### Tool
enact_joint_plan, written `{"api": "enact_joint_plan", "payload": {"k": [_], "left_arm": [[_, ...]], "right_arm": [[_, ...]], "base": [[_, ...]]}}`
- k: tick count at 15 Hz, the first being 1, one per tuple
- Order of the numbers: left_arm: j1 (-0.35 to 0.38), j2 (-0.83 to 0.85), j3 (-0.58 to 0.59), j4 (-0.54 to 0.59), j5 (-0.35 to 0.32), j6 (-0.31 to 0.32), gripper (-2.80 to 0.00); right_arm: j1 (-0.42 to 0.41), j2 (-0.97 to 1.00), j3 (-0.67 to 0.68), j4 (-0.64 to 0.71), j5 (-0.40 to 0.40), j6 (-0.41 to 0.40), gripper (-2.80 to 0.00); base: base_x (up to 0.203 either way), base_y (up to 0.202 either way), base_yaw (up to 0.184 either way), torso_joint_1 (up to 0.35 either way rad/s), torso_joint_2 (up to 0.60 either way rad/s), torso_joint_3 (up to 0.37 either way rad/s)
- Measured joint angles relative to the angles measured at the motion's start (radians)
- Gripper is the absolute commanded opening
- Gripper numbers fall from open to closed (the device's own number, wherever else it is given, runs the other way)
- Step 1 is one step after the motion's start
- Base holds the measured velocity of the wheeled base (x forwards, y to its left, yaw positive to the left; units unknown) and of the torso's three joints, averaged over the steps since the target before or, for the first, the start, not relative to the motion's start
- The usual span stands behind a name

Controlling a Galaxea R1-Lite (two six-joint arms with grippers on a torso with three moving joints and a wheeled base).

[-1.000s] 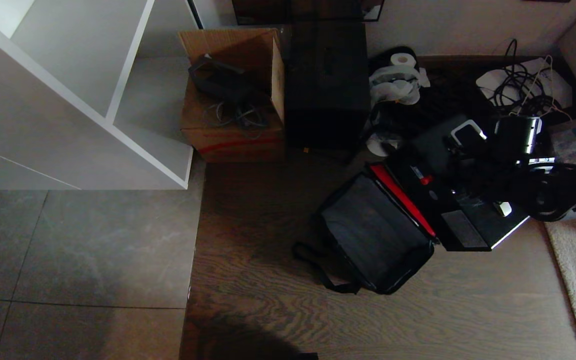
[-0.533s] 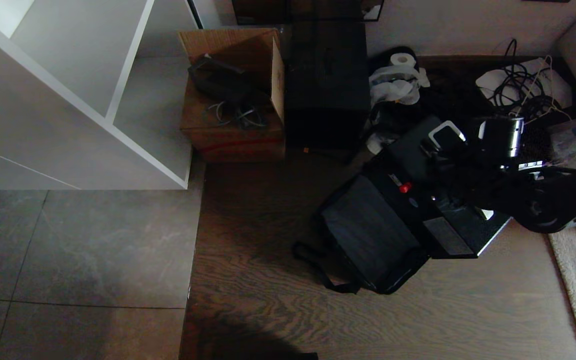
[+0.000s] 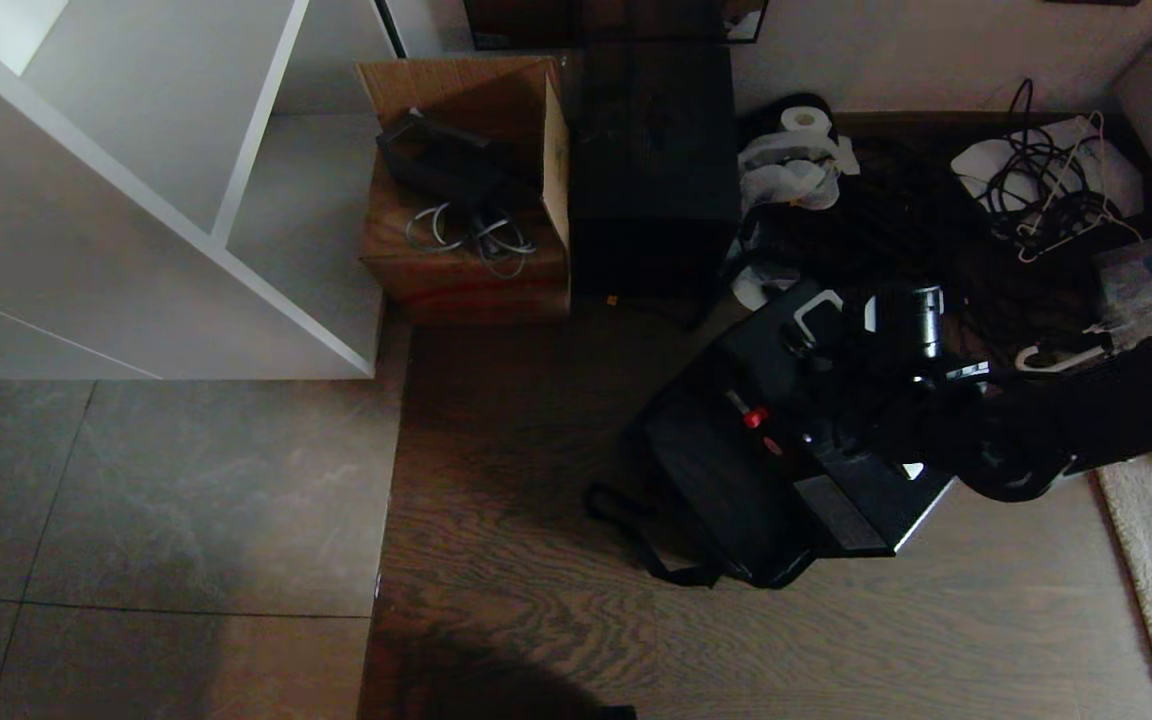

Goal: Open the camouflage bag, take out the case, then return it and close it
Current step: Place the black box back

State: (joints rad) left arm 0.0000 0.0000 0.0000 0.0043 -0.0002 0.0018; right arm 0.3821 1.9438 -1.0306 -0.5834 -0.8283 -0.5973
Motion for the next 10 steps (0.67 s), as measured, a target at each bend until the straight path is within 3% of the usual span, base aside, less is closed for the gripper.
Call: {"api": "enact_joint_plan", "payload": {"k": [10], "left_arm": [[0.0,0.0,0.0,0.0,0.0,0.0,-2.8]], "right_arm": [[0.027,0.088,-0.038,0.003,-0.002,0.032,-2.8]], "base": [[0.0,0.0,0.0,0.0,0.0,0.0]]}}
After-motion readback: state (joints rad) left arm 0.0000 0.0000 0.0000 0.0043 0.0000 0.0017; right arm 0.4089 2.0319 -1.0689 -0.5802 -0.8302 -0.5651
